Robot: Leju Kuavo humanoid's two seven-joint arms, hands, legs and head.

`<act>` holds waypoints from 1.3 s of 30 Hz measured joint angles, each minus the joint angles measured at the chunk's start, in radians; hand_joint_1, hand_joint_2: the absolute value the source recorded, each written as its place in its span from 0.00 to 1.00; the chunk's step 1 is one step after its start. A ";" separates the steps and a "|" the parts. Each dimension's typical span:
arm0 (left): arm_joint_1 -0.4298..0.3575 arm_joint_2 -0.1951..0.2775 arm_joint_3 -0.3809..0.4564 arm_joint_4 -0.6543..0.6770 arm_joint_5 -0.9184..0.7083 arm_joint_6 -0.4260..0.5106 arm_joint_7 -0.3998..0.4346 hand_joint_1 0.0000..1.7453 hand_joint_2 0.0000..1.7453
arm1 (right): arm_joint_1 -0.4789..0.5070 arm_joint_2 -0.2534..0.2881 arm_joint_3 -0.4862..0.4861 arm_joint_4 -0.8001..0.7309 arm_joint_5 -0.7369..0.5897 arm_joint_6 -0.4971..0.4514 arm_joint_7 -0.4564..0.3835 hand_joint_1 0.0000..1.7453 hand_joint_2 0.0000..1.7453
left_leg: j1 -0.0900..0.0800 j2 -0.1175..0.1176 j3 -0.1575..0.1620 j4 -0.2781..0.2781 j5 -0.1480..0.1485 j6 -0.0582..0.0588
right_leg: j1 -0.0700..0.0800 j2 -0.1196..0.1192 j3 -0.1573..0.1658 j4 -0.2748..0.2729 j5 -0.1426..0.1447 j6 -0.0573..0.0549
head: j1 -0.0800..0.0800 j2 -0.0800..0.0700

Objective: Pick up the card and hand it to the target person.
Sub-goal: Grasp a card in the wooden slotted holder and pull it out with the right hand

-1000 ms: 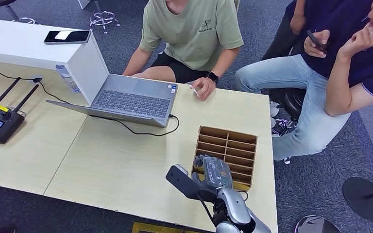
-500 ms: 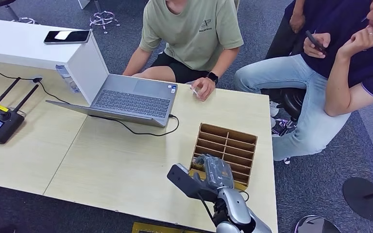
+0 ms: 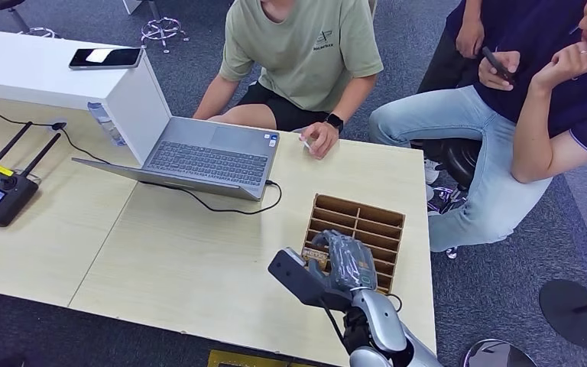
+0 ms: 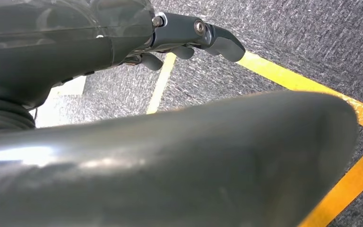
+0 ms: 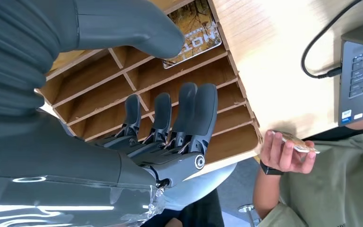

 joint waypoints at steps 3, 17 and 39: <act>0.000 0.000 0.000 0.000 -0.002 0.000 0.001 0.00 0.00 | 0.000 -0.003 0.000 -0.003 0.002 0.011 0.000 0.52 1.00 | 0.000 0.000 0.000 0.000 0.000 0.000 | 0.000 0.000 0.000 0.000 0.000 0.000 | 0.000 0.000; 0.000 0.000 0.000 0.000 -0.022 -0.006 0.008 0.00 0.00 | -0.033 0.031 0.003 0.094 -0.038 -0.007 -0.010 0.55 1.00 | 0.000 0.000 0.000 0.000 0.000 0.000 | 0.000 0.000 0.000 0.000 0.000 0.000 | 0.000 0.000; 0.000 0.000 0.000 0.000 -0.022 -0.011 0.009 0.00 0.00 | -0.062 0.050 0.022 0.180 -0.060 -0.013 -0.010 0.57 1.00 | 0.000 0.000 0.000 0.000 0.000 0.000 | 0.000 0.000 0.000 0.000 0.000 0.000 | 0.000 0.000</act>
